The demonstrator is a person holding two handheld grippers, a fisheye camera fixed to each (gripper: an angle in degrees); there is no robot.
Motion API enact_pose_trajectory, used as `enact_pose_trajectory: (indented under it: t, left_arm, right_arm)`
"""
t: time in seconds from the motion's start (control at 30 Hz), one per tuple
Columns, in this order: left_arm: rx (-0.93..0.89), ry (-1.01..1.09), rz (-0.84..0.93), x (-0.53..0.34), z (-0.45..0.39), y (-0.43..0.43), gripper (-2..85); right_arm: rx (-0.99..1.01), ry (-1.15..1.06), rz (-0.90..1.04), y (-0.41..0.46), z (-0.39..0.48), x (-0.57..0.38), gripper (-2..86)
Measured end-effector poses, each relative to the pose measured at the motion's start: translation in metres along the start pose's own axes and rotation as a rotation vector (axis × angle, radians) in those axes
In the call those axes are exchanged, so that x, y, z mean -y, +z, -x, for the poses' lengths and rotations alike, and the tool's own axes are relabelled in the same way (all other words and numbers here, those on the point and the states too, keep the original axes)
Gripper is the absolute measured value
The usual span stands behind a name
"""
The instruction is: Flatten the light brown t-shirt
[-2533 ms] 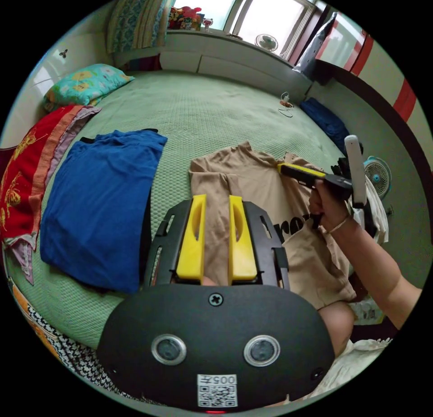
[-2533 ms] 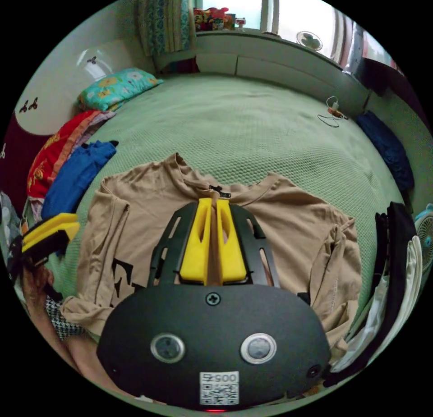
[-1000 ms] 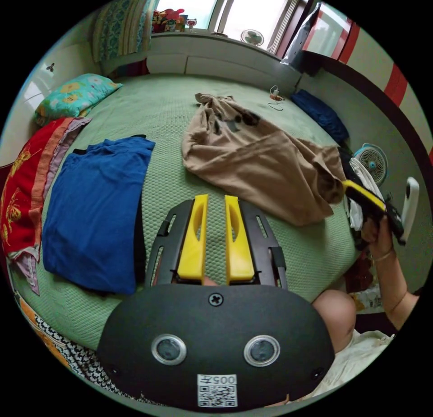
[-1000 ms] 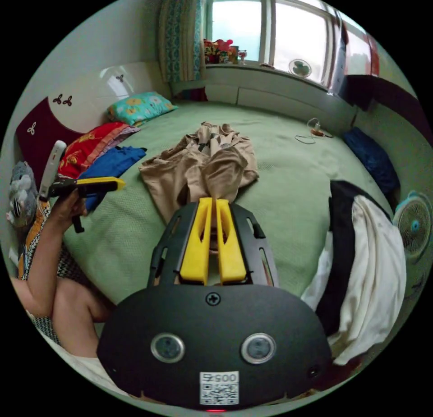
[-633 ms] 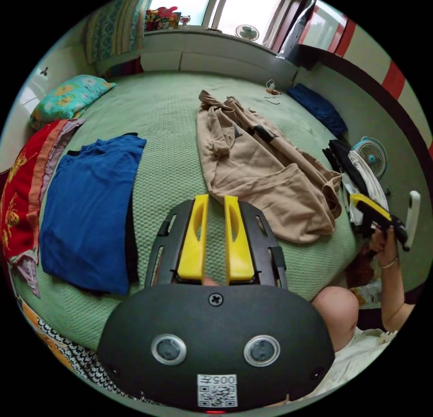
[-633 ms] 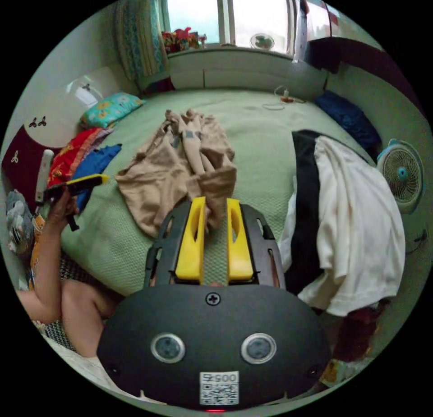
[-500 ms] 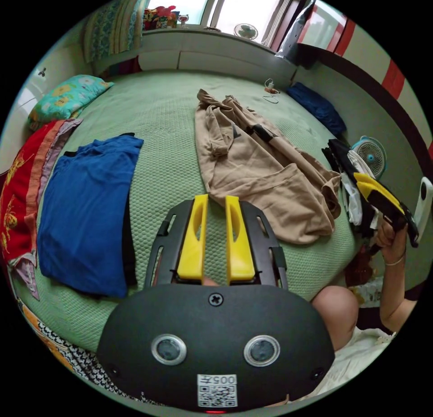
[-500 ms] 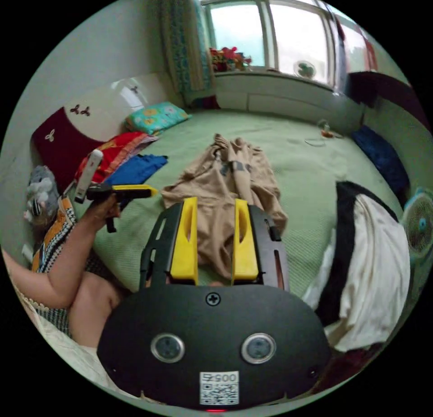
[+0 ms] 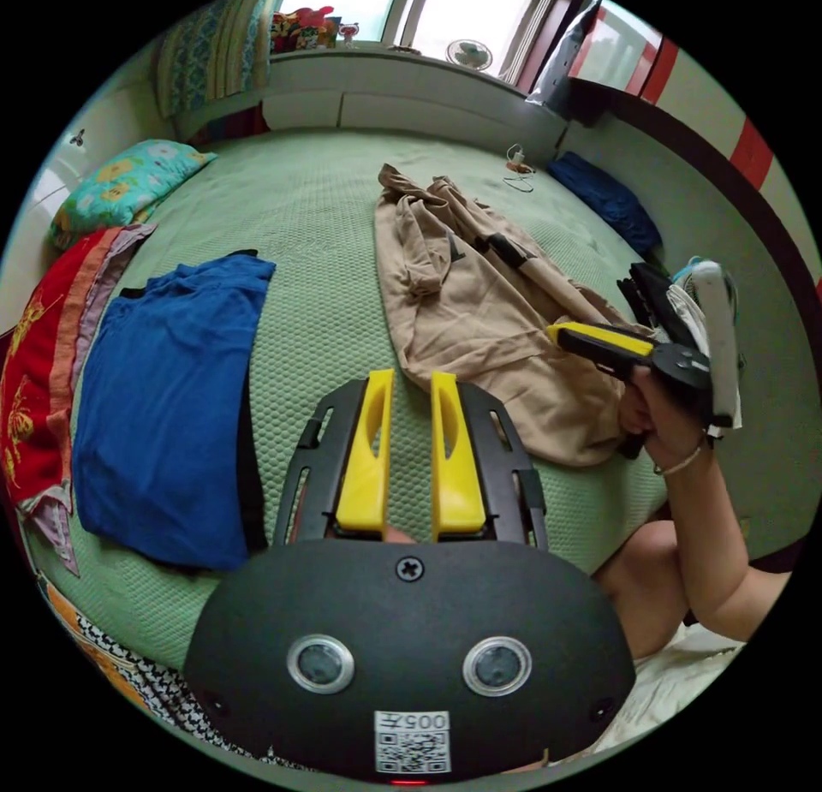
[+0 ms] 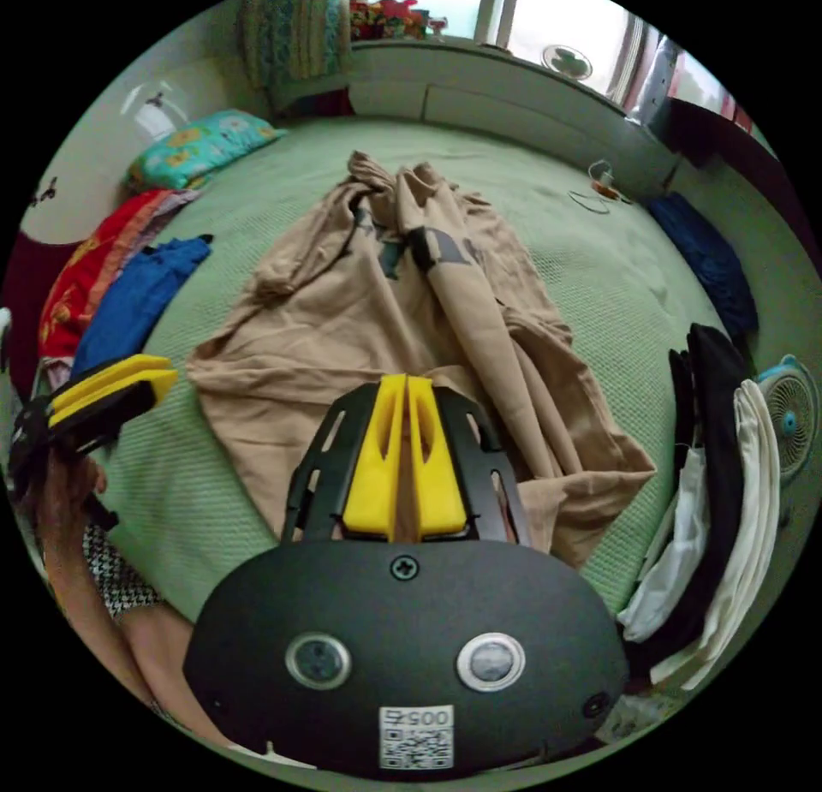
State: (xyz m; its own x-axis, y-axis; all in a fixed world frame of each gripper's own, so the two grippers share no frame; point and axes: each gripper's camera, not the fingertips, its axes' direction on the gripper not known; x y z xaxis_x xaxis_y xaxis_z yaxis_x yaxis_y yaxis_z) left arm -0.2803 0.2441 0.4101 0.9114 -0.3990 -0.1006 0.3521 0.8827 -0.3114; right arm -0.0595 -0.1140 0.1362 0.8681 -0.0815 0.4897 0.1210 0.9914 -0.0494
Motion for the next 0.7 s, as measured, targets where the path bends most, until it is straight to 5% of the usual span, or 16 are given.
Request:
enact_pose_trajectory:
  t: [0.13, 0.27, 0.43, 0.57, 0.7]
  left_arm:
    - [0.007, -0.028, -0.013, -0.006, 0.005, -0.007, 7.9]
    - [0.035, -0.039, -0.006, -0.014, 0.007, -0.012, 7.9]
    - [0.040, -0.047, -0.022, -0.019, 0.006, -0.020, 7.8]
    - [0.053, -0.052, -0.015, -0.024, 0.005, -0.022, 7.8]
    - [0.049, -0.041, -0.012, -0.026, 0.002, -0.023, 7.7]
  right_arm:
    - [0.123, -0.034, -0.121, -0.050, -0.001, -0.001, -1.5]
    - [0.009, 0.025, -0.157, -0.058, -0.018, -0.003, -1.4]
    - [0.453, 0.024, -0.122, -0.064, -0.034, -0.004, -0.7]
    - [0.082, 0.074, -0.101, -0.059, -0.023, 0.002, 3.9]
    - [0.159, 0.007, 0.085, -0.026, -0.017, 0.009, 6.7]
